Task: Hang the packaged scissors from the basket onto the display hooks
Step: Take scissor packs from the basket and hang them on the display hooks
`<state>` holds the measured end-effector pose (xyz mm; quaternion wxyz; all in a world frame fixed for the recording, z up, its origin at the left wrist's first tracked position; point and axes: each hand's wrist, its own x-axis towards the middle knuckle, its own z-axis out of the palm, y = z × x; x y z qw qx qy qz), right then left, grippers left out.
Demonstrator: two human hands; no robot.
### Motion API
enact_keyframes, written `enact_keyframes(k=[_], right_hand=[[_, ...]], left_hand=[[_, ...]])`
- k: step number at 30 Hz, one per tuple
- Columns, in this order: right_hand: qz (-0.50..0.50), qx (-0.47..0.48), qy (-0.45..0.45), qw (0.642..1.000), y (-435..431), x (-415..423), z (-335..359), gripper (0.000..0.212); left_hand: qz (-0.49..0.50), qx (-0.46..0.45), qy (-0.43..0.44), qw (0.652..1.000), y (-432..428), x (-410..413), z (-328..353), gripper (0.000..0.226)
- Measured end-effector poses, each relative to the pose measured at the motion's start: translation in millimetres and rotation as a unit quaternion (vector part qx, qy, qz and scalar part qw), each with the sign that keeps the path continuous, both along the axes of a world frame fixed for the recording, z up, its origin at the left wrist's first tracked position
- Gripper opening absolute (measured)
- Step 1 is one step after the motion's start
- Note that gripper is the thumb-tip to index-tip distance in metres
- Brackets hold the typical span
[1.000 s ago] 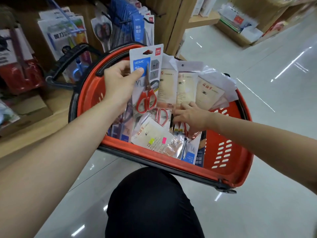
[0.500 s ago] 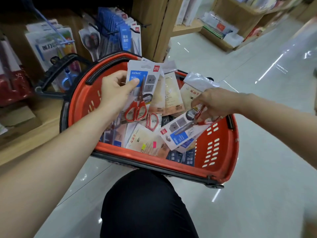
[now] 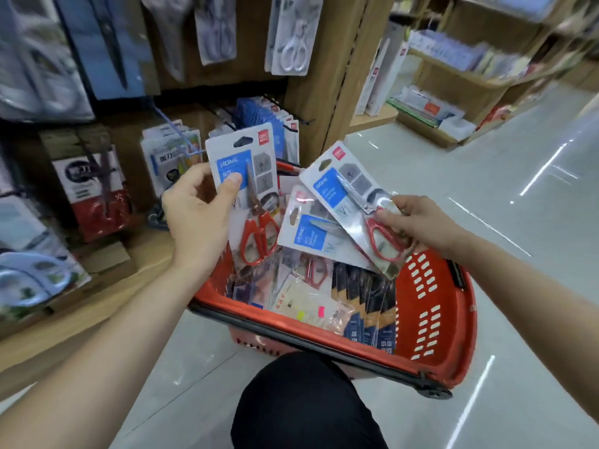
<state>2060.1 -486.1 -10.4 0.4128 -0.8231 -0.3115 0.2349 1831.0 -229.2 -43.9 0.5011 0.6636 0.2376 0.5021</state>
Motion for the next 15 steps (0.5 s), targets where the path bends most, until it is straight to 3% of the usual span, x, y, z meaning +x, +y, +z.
enact_keyframes(k=[6,15], right_hand=[[-0.054,0.174,0.231,0.956,70.7,-76.1,-24.4,0.030],[-0.047,0.266,0.334,0.903,196.6,-197.1,-22.2,0.062]], left_hand=[[0.056,0.008,-0.032,0.998,15.8,-60.4,27.3,0.008],[0.150,0.016,-0.071,0.986,65.2,-161.6,55.5,0.007]])
